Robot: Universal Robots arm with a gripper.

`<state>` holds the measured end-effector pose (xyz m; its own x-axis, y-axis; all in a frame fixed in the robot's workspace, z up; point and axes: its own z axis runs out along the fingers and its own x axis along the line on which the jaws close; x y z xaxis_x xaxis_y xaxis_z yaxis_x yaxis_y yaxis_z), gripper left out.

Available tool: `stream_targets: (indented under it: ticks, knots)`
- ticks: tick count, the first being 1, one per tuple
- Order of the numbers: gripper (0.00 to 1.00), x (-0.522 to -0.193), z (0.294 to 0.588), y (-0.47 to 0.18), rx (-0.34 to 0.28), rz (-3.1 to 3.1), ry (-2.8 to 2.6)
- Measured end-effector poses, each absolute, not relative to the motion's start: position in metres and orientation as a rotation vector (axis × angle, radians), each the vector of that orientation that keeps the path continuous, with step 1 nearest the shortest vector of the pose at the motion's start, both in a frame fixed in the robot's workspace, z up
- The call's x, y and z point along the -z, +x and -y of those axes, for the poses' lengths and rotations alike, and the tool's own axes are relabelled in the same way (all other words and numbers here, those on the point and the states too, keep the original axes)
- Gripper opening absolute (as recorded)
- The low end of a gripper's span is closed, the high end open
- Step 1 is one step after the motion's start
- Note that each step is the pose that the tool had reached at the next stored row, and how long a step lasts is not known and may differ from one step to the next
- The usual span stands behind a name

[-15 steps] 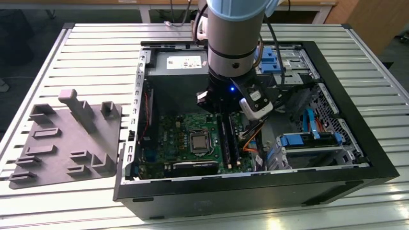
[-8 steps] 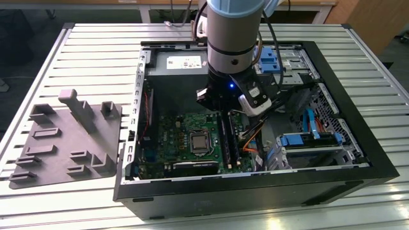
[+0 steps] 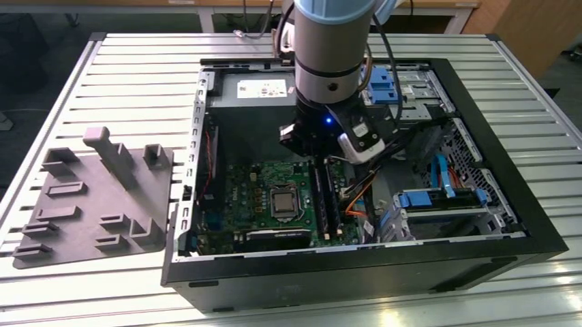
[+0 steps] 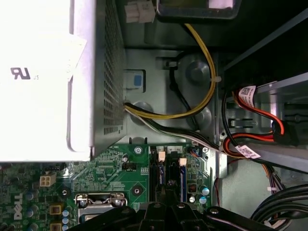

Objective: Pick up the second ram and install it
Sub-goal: 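Press down the second ram until it locks into place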

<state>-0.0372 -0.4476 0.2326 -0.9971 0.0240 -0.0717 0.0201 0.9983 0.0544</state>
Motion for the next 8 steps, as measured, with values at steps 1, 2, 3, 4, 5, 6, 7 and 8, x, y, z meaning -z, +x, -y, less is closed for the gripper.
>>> stream_targets:
  ticks: [1,2,3,4,5,6,7,8]
  knots:
    - [0.11,-0.2324,0.4473,-0.0372,-0.082,-3.068,0.039]
    - [0.11,-0.2322,0.4471,-0.0372,-0.082,-3.068,0.045]
    - [0.11,-0.2320,0.4469,-0.0372,-0.082,-3.067,0.050]
    - [0.11,-0.2319,0.4468,-0.0372,-0.081,-3.067,0.056]
    - [0.11,-0.2318,0.4468,-0.0372,-0.081,-3.067,0.061]
    - [0.11,-0.2318,0.4468,-0.0372,-0.081,-3.067,0.063]
    - [0.11,-0.2318,0.4468,-0.0372,-0.081,-3.067,0.063]
    - [0.11,-0.2317,0.4468,-0.0372,-0.081,-3.067,0.064]
